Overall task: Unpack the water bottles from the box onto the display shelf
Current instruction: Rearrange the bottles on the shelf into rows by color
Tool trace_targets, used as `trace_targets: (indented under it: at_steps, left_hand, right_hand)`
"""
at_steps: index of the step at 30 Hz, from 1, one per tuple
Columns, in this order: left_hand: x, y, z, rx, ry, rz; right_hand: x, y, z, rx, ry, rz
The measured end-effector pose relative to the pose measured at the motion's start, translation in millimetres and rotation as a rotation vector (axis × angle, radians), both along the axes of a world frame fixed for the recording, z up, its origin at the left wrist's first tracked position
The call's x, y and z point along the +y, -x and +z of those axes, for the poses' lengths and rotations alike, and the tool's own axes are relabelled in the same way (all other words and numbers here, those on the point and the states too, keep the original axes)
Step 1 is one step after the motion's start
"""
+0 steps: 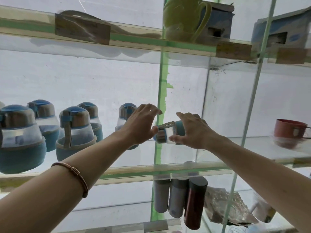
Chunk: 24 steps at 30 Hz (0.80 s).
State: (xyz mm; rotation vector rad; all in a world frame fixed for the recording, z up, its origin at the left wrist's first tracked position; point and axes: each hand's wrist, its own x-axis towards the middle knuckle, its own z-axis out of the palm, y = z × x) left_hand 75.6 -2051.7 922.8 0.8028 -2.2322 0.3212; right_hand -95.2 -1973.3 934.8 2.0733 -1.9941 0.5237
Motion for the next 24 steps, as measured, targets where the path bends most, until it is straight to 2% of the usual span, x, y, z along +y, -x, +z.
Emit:
trace_targets:
  at_steps: [9, 13, 19, 24]
  left_hand:
    - [-23, 48, -21, -0.229, -0.281, 0.141]
    - [-36, 55, -27, -0.177, -0.457, 0.184]
    - [-53, 55, -37, -0.053, -0.616, 0.165]
    - [-58, 61, -45, 0.011, -0.595, 0.151]
  right_hand:
    - [-15, 35, -5, 0.034, -0.073, -0.055]
    - [-33, 48, -6, 0.018, -0.133, -0.052]
    - [-61, 59, -9, 0.005, -0.198, -0.018]
    - [-76, 59, -12, 0.104, -0.161, -0.018]
